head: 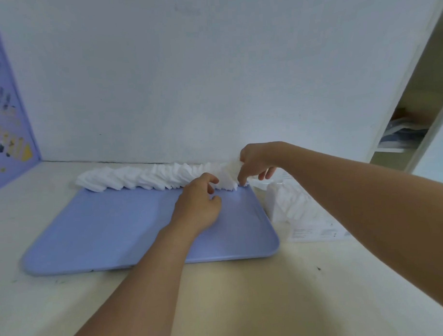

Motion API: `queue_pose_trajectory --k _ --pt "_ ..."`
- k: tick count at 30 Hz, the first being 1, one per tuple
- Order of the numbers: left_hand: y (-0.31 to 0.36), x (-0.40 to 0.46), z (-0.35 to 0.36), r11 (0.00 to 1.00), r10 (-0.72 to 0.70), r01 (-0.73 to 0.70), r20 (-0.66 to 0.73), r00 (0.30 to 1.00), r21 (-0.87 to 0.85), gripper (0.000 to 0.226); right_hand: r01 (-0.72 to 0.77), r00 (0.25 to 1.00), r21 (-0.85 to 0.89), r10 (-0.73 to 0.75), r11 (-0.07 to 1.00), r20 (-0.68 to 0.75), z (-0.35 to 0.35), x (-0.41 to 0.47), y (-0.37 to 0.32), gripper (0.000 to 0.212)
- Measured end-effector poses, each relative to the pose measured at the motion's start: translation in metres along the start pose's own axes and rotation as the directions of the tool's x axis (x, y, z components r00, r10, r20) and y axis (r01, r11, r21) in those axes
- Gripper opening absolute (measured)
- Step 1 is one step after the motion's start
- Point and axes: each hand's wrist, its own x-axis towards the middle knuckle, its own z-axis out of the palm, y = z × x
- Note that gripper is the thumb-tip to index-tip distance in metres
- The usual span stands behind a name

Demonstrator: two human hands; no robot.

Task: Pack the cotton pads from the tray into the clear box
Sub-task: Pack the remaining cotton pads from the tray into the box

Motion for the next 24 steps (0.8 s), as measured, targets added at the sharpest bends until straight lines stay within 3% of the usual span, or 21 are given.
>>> queue_pose_trajectory --k 4,6,14,16,24 --pt "0.002 -0.001 0.001 1.0 0.003 -0.003 0.013 1.0 -0.011 0.038 -0.022 0.998 0.183 0.01 0.983 0.064 0.003 0.006 -0.001 0.082" --pt "0.002 -0.001 0.0 1.0 -0.011 0.011 0.014 1.0 -0.021 0.037 -0.023 0.998 0.209 0.009 0.978 0.067 0.005 0.009 0.0 0.087" --pt "0.002 -0.001 -0.001 0.999 -0.038 0.038 0.026 0.999 -0.027 0.037 0.034 0.987 0.108 -0.017 0.994 -0.158 0.023 0.028 -0.02 0.061" --pt "0.003 0.0 -0.001 0.999 -0.044 0.045 0.029 0.999 -0.024 0.037 0.026 0.983 0.151 0.002 0.988 -0.185 0.025 0.031 -0.022 0.059" --pt "0.006 0.0 0.0 0.999 -0.024 0.022 0.047 0.999 0.047 0.051 -0.026 0.998 0.396 0.047 0.918 -0.044 0.014 0.026 -0.015 0.056"
